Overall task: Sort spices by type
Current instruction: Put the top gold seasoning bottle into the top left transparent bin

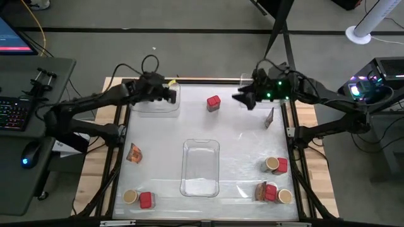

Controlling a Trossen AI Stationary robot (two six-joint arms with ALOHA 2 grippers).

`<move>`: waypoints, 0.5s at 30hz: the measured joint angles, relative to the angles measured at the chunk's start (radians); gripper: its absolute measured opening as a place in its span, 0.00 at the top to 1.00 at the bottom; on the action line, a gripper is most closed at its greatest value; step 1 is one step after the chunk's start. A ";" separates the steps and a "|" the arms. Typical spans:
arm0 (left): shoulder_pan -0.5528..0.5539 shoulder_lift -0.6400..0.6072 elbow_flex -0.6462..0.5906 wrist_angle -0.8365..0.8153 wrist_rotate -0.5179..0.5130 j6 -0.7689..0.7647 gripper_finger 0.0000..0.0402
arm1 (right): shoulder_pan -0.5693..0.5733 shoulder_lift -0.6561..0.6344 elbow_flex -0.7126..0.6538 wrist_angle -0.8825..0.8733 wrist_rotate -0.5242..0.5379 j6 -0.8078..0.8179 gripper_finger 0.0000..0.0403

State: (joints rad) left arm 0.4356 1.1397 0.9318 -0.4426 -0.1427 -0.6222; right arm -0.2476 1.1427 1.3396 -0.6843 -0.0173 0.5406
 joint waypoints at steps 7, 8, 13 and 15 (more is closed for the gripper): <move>-0.265 -0.088 -0.002 -0.038 0.052 0.043 1.00 | 0.188 0.001 -0.020 -0.221 -0.011 0.134 0.27; -0.297 -0.092 -0.002 -0.039 0.040 0.040 1.00 | 0.228 0.001 -0.038 -0.251 -0.012 0.181 0.27; -0.397 -0.089 -0.002 0.003 -0.079 -0.022 1.00 | 0.456 0.003 -0.173 -0.336 -0.064 0.541 0.37; -0.407 -0.087 -0.002 0.031 -0.120 -0.028 1.00 | 0.559 0.003 -0.226 -0.357 -0.095 0.682 0.49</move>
State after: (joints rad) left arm 0.0283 1.0526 0.9298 -0.4114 -0.2623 -0.6500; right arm 0.3118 1.1454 1.1141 -1.0417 -0.1127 1.2222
